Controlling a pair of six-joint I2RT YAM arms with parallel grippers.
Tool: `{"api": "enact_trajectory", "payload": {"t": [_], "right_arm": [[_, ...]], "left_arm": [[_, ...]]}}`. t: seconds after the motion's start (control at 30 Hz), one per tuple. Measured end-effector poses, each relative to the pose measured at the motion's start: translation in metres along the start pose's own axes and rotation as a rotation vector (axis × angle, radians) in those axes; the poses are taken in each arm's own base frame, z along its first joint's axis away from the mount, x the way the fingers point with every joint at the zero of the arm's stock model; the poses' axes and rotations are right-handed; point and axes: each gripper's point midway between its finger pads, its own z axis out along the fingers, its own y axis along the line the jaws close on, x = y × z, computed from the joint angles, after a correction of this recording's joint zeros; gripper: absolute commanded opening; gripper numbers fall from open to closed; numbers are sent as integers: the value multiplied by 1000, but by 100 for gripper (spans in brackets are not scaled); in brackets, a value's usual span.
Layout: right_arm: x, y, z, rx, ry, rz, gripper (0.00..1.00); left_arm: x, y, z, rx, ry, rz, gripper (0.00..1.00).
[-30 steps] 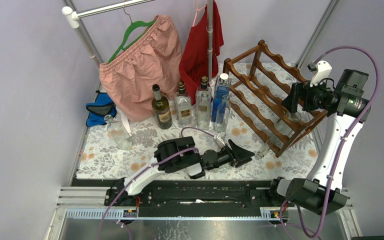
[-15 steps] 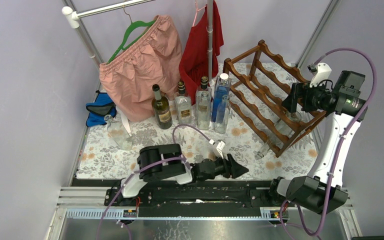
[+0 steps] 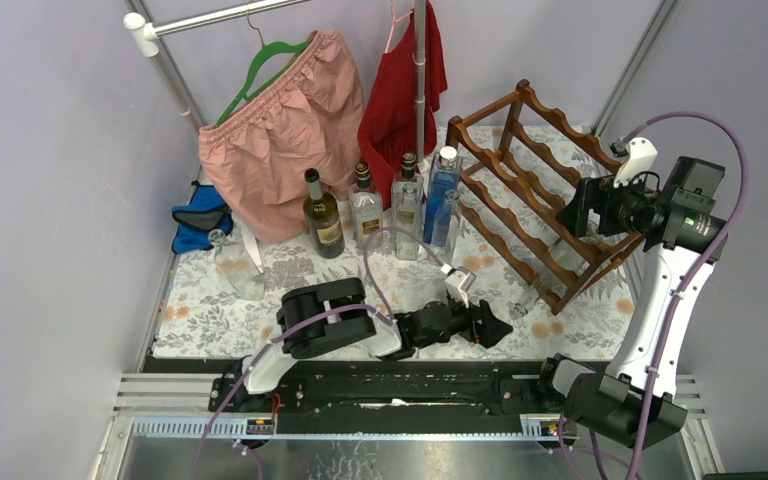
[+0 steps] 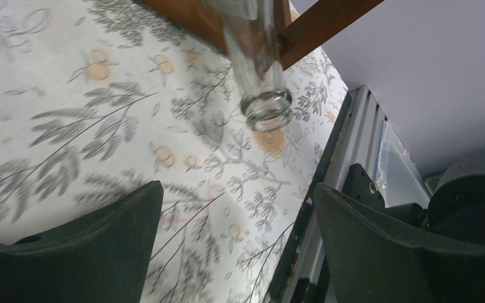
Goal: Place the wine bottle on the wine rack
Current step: Adjust the wine bottle in the wine rack.
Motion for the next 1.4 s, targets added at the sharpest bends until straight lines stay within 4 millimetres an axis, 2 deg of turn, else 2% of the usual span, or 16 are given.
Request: {"api": "enact_trajectory", "payload": {"t": [0.17, 0.27, 0.4, 0.53, 0.67, 0.87, 1.2, 1.4], "right_arm": [[-2, 4, -1, -13, -15, -7, 96], [-2, 4, -1, -13, -15, -7, 96], [-2, 4, -2, -12, -16, -9, 97], [-3, 6, -4, -9, -22, -15, 97], [-3, 8, -6, -6, -28, -21, 97], [-3, 8, -6, -6, -29, -22, 97], [-3, 8, -6, -6, -28, -20, 97], [-3, 8, -6, -7, -28, -20, 97]], "left_arm": [[0, -15, 31, 33, 9, 3, 86], [-1, -22, 47, 49, 12, 2, 77], [9, -15, 60, 25, 34, -11, 68], [5, -12, 72, 19, 30, -33, 66], [4, -11, 77, 7, 41, -42, 59], [4, -9, 83, -14, 73, -58, 56], [2, -8, 87, -21, 94, -88, 60], [2, -6, 77, -49, 63, -70, 61]]}}
